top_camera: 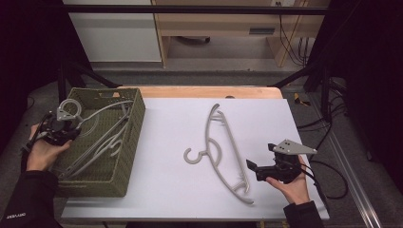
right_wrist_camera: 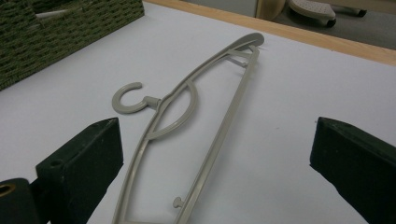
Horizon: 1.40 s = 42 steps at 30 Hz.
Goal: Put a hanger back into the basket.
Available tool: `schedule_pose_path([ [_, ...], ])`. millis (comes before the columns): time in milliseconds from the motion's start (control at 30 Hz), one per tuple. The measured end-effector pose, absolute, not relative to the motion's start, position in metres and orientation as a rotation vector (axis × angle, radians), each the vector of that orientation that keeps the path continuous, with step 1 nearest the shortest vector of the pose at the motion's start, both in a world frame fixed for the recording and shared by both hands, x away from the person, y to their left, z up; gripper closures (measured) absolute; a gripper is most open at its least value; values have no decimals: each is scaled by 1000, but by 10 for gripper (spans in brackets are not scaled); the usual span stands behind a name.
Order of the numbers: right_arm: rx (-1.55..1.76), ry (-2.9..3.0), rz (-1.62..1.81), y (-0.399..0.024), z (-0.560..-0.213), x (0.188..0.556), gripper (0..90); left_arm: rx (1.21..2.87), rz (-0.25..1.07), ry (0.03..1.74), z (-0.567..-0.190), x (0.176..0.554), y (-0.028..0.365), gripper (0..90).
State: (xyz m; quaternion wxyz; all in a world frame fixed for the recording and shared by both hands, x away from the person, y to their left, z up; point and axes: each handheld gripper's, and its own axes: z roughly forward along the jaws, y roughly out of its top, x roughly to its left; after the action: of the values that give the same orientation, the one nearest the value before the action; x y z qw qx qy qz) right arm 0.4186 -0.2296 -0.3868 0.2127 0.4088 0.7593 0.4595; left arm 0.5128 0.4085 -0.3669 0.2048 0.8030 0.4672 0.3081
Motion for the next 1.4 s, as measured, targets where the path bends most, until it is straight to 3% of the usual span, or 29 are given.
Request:
schedule_pose_path([
  [433, 1128, 2113, 1280, -228, -386, 418, 34, 2206, 605, 1201, -373, 486, 378, 766],
  [800, 1104, 2109, 1293, -225, -382, 415, 37, 2088, 658, 1146, -357, 459, 370, 648],
  [1167, 1086, 2113, 1294, -219, -376, 415, 48, 1932, 650, 939, -337, 421, 339, 522],
  [1400, 1081, 2141, 1266, -210, -374, 417, 65, 1894, 624, 874, -334, 409, 310, 348],
])
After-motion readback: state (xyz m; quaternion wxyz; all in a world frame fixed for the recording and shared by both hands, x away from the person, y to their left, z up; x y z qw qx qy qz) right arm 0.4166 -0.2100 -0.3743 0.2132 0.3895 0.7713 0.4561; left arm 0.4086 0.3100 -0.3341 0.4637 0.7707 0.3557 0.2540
